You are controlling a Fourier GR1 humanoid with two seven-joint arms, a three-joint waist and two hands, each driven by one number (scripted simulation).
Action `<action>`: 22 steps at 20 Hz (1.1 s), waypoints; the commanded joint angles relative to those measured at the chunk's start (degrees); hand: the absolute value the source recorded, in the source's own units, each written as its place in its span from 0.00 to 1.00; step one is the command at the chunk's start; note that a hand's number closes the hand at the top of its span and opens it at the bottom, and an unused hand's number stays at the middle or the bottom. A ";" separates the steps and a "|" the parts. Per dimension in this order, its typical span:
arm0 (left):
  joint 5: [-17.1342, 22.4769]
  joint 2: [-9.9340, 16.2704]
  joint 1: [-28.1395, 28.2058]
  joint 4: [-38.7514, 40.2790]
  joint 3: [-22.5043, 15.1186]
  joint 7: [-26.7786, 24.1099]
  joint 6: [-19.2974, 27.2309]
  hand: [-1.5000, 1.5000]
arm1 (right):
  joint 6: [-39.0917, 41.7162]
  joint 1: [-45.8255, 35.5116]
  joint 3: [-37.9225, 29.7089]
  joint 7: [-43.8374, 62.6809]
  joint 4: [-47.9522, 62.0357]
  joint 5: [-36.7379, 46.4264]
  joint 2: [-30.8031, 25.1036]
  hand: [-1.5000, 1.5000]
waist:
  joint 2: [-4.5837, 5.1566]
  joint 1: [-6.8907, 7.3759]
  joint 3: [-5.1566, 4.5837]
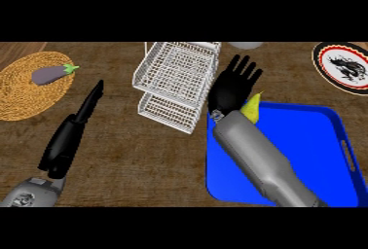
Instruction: Pick the pear from the tray and place it in the tiered basket
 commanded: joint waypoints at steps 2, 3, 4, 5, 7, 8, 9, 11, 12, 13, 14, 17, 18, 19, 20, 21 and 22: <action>-0.16 -0.10 -0.27 -0.21 0.74 0.75 0.15 0.50 | 0.57 -0.97 -2.94 13.79 5.57 1.74 0.98 0.00 | 0.10 0.00 0.06; 0.77 0.56 1.66 0.51 0.88 -2.28 -1.25 0.50 | 1.44 -1.05 -2.95 13.79 5.08 1.84 0.98 0.00 | -0.02 0.52 -0.02; -0.38 -0.11 0.07 0.95 0.48 -0.65 -0.44 0.50 | 2.04 -1.27 -2.37 13.79 4.84 1.12 0.98 0.00 | -0.01 0.17 0.03; 0.01 -0.02 0.16 -1.22 0.34 1.38 -0.66 0.50 | 2.39 -1.52 -3.84 13.79 5.14 1.34 0.98 0.00 | -0.21 -0.11 0.08; -0.45 -0.17 0.77 0.11 0.40 -1.10 -0.64 0.50 | 1.95 -0.50 -3.85 13.79 6.40 -0.21 0.98 0.00 | 0.08 0.45 0.04; 0.27 0.50 -0.83 0.74 1.60 0.59 -1.38 0.50 | 3.38 0.55 -3.14 13.79 5.09 -0.79 0.98 0.00 | -0.12 -0.43 0.06; -0.65 -0.30 1.68 -0.83 0.38 -0.95 -0.34 0.50 | 3.36 0.43 -3.44 13.79 6.06 -1.28 0.98 0.00 | -0.14 0.43 0.05; 0.30 -0.67 -1.38 1.67 1.31 0.30 -1.34 0.50 | 6.77 -2.14 -4.76 13.79 6.26 -3.00 0.98 0.00 | -0.02 -0.13 0.02; -0.98 -0.99 0.37 2.30 0.61 -1.78 -0.51 0.50 | 4.89 -0.48 -5.03 13.79 6.50 -2.98 0.98 0.00 | -0.03 -0.27 0.01; -1.66 -0.97 0.81 0.70 0.32 -1.11 0.08 0.50 | 3.19 1.04 -4.08 13.79 6.50 -2.36 0.98 0.00 | -0.20 0.03 0.05; -1.01 -1.48 -0.67 -0.27 0.42 1.32 -0.27 0.50 | 4.62 0.62 -4.33 13.79 5.75 -2.74 0.98 0.00 | -0.31 -0.76 0.08; -1.55 -2.08 -0.05 2.27 0.24 0.17 -0.14 0.50 | 2.52 1.24 -4.75 13.79 5.23 0.01 0.98 0.00 | -0.29 -1.20 0.03; -0.41 -0.52 1.54 1.65 1.90 -1.52 -0.94 0.50 | 0.92 2.15 -5.09 13.79 5.40 2.45 0.98 0.00 | -0.39 -1.20 0.01; 0.80 0.47 0.46 0.30 2.97 -0.41 -2.19 0.50 | 0.51 1.52 -4.70 13.79 5.99 4.21 0.98 0.00 | -0.37 -0.84 0.03; -1.15 0.39 2.20 1.68 2.48 -2.02 -0.73 0.50 | 1.79 1.60 -4.78 13.79 4.33 5.94 0.98 0.00 | -0.62 -1.45 -0.01; -1.56 -0.59 1.85 0.65 1.75 -1.80 -0.22 0.50 | -0.32 2.16 -5.34 13.79 4.62 6.37 0.98 0.00 | -0.44 -1.19 0.04; -0.43 -0.56 1.72 2.39 2.46 -2.92 -1.20 0.50 | 3.03 1.58 -5.24 13.79 3.17 6.04 0.98 0.00 | -0.51 -1.39 -0.02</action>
